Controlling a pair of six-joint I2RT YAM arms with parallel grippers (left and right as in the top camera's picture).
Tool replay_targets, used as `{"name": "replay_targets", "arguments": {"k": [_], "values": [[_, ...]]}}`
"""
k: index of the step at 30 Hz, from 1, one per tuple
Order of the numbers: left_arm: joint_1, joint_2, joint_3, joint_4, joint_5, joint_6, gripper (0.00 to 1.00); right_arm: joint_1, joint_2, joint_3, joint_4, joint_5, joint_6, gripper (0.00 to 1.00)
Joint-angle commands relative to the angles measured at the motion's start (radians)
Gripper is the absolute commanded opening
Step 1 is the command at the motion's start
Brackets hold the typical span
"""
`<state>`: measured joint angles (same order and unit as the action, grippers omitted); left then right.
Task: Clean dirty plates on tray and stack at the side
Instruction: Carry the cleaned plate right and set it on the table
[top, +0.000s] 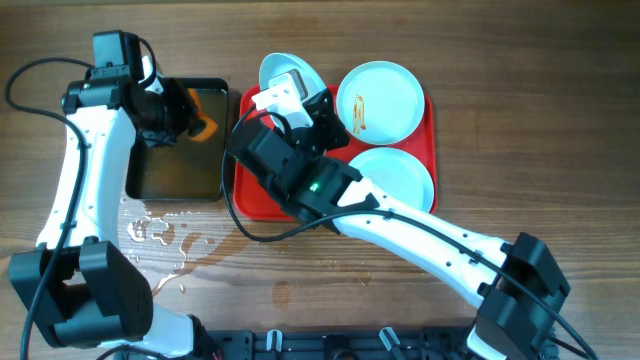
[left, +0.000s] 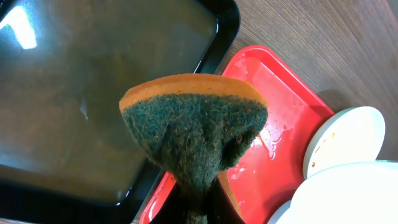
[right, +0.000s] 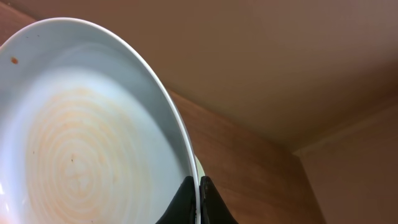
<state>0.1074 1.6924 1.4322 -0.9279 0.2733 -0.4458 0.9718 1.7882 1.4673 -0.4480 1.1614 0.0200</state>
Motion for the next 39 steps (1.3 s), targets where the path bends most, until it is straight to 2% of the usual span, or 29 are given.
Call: {"name": "replay_targets", "arguments": {"k": [1, 7, 16, 21, 25, 29, 39], "values": [[0.000, -0.002, -0.006, 0.003, -0.010, 0.023, 0.04, -0.002, -0.012, 0.018, -0.009, 0.037, -0.008, 0.04], [0.000, -0.002, -0.006, 0.003, -0.010, 0.024, 0.04, -0.005, -0.012, 0.018, -0.013, 0.013, 0.021, 0.04], [0.000, -0.002, -0.006, 0.003, -0.010, 0.024, 0.04, -0.034, -0.012, 0.018, -0.114, -0.117, 0.162, 0.04], [0.000, -0.002, -0.006, 0.003, -0.010, 0.024, 0.04, -0.074, -0.012, 0.018, -0.213, -0.293, 0.317, 0.04], [0.000, -0.002, -0.006, 0.003, -0.010, 0.024, 0.04, -0.119, -0.014, 0.018, -0.246, -0.464, 0.381, 0.04], [0.000, -0.002, -0.006, 0.002, -0.010, 0.023, 0.04, -0.175, -0.039, 0.018, -0.253, -0.620, 0.407, 0.04], [-0.001, -0.002, -0.006, 0.003, -0.010, 0.023, 0.04, -0.426, -0.109, 0.018, -0.264, -1.109, 0.417, 0.04]]}}
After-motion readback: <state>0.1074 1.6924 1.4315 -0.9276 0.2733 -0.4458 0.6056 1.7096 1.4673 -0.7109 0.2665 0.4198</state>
